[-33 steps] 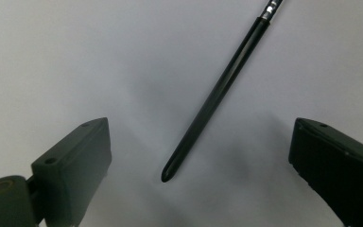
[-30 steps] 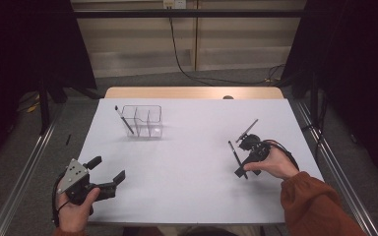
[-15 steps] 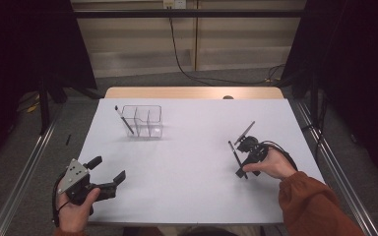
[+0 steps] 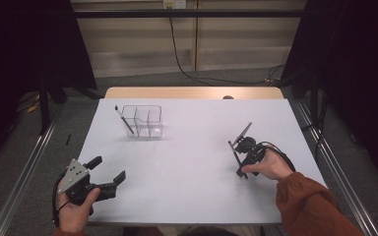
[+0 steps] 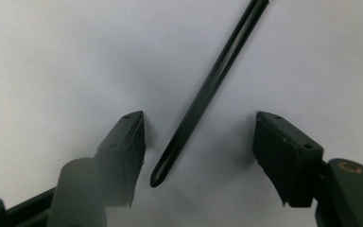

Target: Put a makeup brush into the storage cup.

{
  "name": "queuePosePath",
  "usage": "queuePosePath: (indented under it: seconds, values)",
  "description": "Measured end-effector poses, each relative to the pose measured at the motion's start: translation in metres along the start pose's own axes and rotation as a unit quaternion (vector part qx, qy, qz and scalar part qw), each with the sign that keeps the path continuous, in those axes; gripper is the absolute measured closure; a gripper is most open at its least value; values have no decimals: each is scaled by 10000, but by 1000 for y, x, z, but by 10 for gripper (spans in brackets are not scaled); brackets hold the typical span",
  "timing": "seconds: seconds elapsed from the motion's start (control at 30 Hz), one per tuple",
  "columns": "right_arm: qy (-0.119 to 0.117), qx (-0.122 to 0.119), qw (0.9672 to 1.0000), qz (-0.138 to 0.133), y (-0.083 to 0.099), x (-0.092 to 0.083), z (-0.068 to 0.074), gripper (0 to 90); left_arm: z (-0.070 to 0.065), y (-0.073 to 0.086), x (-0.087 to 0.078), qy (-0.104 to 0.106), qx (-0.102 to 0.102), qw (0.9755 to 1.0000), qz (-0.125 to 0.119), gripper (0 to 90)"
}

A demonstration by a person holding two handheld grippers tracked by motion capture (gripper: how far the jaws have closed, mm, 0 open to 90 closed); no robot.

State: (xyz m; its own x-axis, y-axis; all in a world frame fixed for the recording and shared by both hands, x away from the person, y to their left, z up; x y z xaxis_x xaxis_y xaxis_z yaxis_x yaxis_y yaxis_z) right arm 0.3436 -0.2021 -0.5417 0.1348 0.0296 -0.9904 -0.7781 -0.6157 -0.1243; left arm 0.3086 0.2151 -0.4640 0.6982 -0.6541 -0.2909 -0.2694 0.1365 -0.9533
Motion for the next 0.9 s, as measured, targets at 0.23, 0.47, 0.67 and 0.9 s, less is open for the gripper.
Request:
queuePosePath:
  seconds: [0.23, 0.47, 0.67, 0.9]
  values:
    - [-4, 2, 10000, 71, 0, -2, 0, 479, 0, 0, 0, 10, 11, 10000, 10, 40]
    - [-18, 191, 9998, 77, 0, -4, -5, 665, 0, 0, 0, 3, -5, 10000, 4, 40]
    - [35, 229, 9996, 168, -1, -4, -5, 725, 0, 0, 1, 4, -20, 10000, 3, 40]
    - [29, 271, 9994, 235, -2, -4, -5, 824, -1, 0, 1, 13, -28, 10000, 6, 39]
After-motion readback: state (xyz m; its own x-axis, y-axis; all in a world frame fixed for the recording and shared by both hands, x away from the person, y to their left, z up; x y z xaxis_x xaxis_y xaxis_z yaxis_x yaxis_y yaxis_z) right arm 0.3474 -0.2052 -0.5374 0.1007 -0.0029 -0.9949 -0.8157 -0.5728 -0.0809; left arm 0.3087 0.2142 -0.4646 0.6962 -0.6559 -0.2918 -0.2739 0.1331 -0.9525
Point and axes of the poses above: each handheld gripper's, and its own axes: x roughly forward along the jaws, y roughly out of its underside, z roughly to its left, the point moved 9 cm from there along x, roughly forward along the jaws, and after that the axes turned 5 degrees about y, right-handed, at the moved point
